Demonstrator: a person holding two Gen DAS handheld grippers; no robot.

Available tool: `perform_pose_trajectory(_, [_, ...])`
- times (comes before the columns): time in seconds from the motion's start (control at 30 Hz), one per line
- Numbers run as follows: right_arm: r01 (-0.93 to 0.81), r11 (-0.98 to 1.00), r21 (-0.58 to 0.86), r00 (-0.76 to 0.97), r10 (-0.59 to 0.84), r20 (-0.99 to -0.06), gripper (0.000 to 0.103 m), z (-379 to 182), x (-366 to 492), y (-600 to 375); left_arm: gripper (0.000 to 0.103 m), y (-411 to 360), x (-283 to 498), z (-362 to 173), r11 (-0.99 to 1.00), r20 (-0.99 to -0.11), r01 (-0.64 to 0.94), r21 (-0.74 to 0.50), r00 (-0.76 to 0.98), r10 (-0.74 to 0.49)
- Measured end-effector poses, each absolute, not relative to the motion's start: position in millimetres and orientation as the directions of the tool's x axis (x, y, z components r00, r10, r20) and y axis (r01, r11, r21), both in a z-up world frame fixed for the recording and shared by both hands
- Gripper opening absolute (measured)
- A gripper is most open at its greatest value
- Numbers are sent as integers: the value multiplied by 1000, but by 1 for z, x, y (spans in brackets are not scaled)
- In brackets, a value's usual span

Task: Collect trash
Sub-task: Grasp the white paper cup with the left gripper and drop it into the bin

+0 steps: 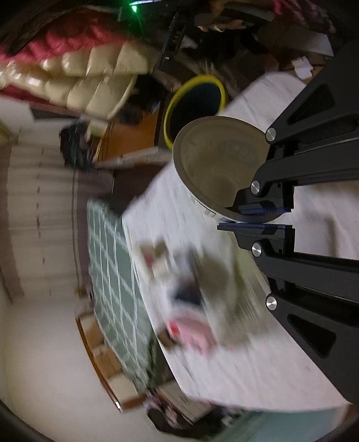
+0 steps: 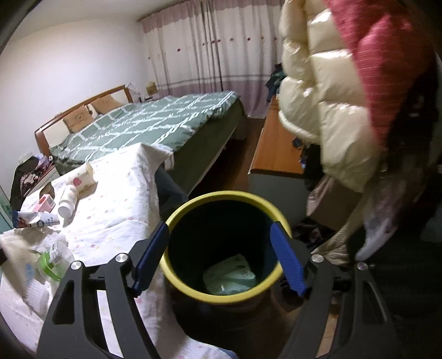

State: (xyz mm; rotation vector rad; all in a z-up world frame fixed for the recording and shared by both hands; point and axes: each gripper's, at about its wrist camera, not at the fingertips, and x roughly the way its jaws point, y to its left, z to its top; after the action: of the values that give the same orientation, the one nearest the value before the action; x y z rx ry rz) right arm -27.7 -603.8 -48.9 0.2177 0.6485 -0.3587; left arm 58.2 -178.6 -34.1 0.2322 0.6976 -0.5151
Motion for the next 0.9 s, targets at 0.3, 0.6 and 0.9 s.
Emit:
perform_pose_trajectory(0.3, [426,901,78,754,-306,-581,74,-30,-58,-633,6,-324,105,-71,755,-738,656,-12,504,-449])
perform_pose_trajectory(0.6, [462,882,94,737,-323,-593,74,-35,-71,-660,6,-424,136,-110,711,-803,702,-24,410,-432])
perform_pose_trajectory(0.9, [474,876,87,727,-333,-601,74,-35,-77,-666,34,-455,133,-137,695,-841,718,-24,362,-402])
